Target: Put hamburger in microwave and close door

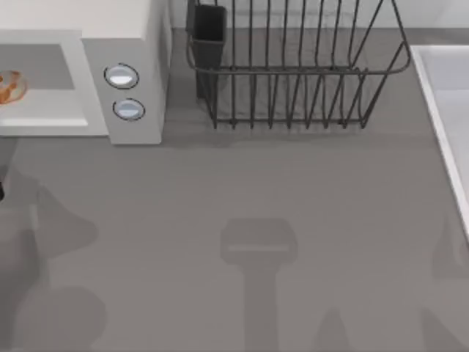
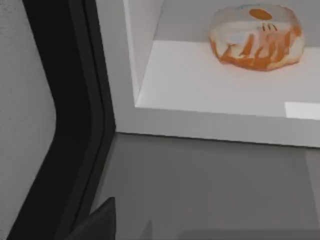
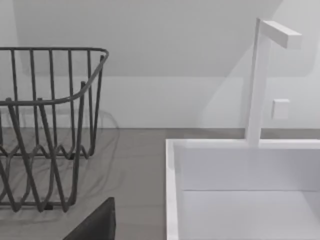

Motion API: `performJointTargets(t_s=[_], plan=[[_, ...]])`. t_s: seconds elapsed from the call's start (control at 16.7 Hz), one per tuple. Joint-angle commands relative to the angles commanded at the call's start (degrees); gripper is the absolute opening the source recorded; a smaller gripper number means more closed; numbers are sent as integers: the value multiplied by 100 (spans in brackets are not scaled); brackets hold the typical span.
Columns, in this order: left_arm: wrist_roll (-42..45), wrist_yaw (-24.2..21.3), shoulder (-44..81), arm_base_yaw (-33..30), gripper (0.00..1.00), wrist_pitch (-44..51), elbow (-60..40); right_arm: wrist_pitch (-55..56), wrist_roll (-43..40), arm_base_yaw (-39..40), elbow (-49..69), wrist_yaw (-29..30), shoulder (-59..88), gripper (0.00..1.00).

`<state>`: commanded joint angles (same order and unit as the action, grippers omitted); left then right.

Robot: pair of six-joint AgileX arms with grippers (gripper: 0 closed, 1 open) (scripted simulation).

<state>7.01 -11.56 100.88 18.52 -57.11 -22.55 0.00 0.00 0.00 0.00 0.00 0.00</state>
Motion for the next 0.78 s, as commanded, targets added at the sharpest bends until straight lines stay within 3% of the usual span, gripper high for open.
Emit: performJointTargets(t_s=[0.78], plan=[[-14,56,-1541,-12,100,3054,-52,0,0,0,0,0,0,100]])
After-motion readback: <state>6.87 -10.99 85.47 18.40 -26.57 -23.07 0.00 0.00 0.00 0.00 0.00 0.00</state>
